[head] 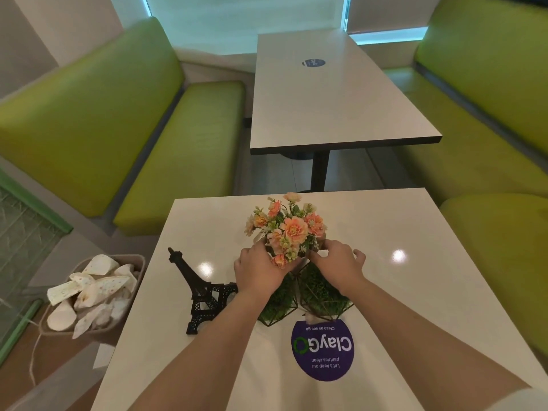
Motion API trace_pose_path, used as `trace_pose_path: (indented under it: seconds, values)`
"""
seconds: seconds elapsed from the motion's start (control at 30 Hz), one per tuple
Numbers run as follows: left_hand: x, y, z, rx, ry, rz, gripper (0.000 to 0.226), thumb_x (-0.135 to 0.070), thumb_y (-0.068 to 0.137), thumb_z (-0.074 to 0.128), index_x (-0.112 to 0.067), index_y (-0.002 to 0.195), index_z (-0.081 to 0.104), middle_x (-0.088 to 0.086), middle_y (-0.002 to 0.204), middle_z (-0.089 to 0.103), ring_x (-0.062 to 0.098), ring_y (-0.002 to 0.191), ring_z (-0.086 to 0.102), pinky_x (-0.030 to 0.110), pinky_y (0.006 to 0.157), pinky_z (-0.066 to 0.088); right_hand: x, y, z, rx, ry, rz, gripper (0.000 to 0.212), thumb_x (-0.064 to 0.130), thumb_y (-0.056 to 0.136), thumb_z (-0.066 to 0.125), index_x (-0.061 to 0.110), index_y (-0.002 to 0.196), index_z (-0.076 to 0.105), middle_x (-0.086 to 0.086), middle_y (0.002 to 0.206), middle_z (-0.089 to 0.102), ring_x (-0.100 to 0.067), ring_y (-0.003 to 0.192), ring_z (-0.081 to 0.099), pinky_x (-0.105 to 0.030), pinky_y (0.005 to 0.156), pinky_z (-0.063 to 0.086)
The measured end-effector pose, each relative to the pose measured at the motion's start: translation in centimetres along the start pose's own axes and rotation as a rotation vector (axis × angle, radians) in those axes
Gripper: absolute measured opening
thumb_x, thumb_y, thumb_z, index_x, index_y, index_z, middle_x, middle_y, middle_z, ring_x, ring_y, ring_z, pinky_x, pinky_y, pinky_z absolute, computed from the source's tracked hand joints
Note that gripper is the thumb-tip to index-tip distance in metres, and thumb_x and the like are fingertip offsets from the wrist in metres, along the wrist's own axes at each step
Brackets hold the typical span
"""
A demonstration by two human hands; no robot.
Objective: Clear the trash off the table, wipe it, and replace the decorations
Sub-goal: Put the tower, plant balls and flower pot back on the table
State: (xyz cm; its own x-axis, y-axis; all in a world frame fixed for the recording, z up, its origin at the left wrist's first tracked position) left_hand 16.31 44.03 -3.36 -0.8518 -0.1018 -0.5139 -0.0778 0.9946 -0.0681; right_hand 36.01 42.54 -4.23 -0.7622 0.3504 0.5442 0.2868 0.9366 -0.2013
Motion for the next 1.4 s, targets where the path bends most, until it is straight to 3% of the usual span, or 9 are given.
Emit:
trace_pose_path:
  seconds: [0.13,0.23,0.37,0.6,0.77,1.03,1.27,1.4]
  values:
    - [0.1,-0.9,-0.3,0.003,-0.007,-0.013,0.102,-0.091,0.059,0.053,-0.026,0.136,0.041,0.000,0.125,0.059,0.024,0.117,0.052,0.042,0.095,0.049,-0.4,-1.1,-0.9,-0.055,-0.077,-0.011,0.043,0.058,0.094,0.046,0.030,0.122,0.063,-0.002,0.115,0.064,-0.026,0.115,0.053,-0.044,0.102,0.029]
    - [0.7,-2.5,-0.5,0.000,-0.024,-0.041,0.107,-0.083,0.064,0.060,-0.023,0.147,0.028,0.002,0.141,0.046,0.022,0.131,0.041,0.041,0.102,0.044,-1.7,-3.0,-1.5,-0.126,-0.018,0.036,0.057,0.061,0.094,0.044,0.030,0.141,0.046,-0.002,0.135,0.056,-0.025,0.128,0.044,-0.045,0.108,0.026]
    - [1.2,-4.7,-0.6,0.000,0.045,-0.042,0.113,-0.083,0.067,0.058,-0.019,0.153,0.019,0.000,0.156,0.029,0.021,0.143,0.024,0.043,0.109,0.038,-2.8,-6.1,-1.5,-0.203,0.076,0.025,0.070,0.064,0.088,0.051,0.030,0.147,0.035,-0.002,0.149,0.039,-0.024,0.138,0.031,-0.046,0.112,0.023]
    - [1.5,-5.8,-0.4,0.004,0.077,-0.037,0.104,-0.071,0.074,0.065,-0.018,0.152,0.021,0.000,0.155,0.029,0.022,0.143,0.025,0.042,0.106,0.040,-4.1,-7.3,0.5,-0.123,0.183,0.000,0.099,0.065,0.077,0.067,0.024,0.153,0.020,-0.002,0.155,0.032,-0.022,0.140,0.034,-0.045,0.112,0.037]
    - [1.4,-5.5,-0.2,0.010,0.089,-0.055,0.101,-0.069,0.075,0.066,-0.017,0.150,0.022,0.001,0.153,0.030,0.022,0.141,0.026,0.044,0.100,0.044,-4.1,-7.0,0.6,-0.123,0.226,-0.006,0.098,0.063,0.076,0.069,0.019,0.152,0.025,-0.003,0.152,0.034,-0.021,0.138,0.035,-0.043,0.111,0.038]
    - [1.3,-5.0,0.0,0.016,0.098,-0.069,0.103,-0.069,0.074,0.066,-0.017,0.151,0.021,0.002,0.154,0.030,0.022,0.142,0.027,0.045,0.103,0.042,-4.1,-6.5,0.5,-0.124,0.169,-0.003,0.099,0.067,0.076,0.067,0.020,0.152,0.026,-0.003,0.152,0.036,-0.022,0.137,0.040,-0.043,0.109,0.041]
    - [1.2,-5.4,-0.3,0.012,0.131,-0.043,0.109,-0.072,0.075,0.062,-0.013,0.153,0.014,0.005,0.156,0.028,0.025,0.144,0.024,0.042,0.113,0.034,-3.7,-6.8,0.1,-0.071,0.091,0.005,0.101,0.070,0.080,0.059,0.017,0.155,0.019,-0.004,0.160,0.023,-0.023,0.146,0.024,-0.044,0.117,0.028]
    - [0.4,-6.4,-0.8,0.016,0.145,-0.012,0.103,-0.067,0.080,0.060,-0.011,0.154,0.014,0.006,0.158,0.024,0.025,0.145,0.021,0.042,0.115,0.032,-3.6,-7.9,-0.6,-0.060,0.098,-0.007,0.084,0.063,0.089,0.054,0.020,0.154,0.023,-0.002,0.161,0.022,-0.022,0.147,0.021,-0.043,0.118,0.025]
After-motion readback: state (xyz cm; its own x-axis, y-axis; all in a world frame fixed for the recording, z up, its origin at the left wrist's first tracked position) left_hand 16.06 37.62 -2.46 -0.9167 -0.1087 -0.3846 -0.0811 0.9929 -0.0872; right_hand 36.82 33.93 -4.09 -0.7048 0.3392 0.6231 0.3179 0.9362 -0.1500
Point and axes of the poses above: each hand's wrist, its own y-axis towards the middle knuckle, its own z-axis out of the palm, x = y × z, the point moved 9 cm from there along y, towards the middle knuckle
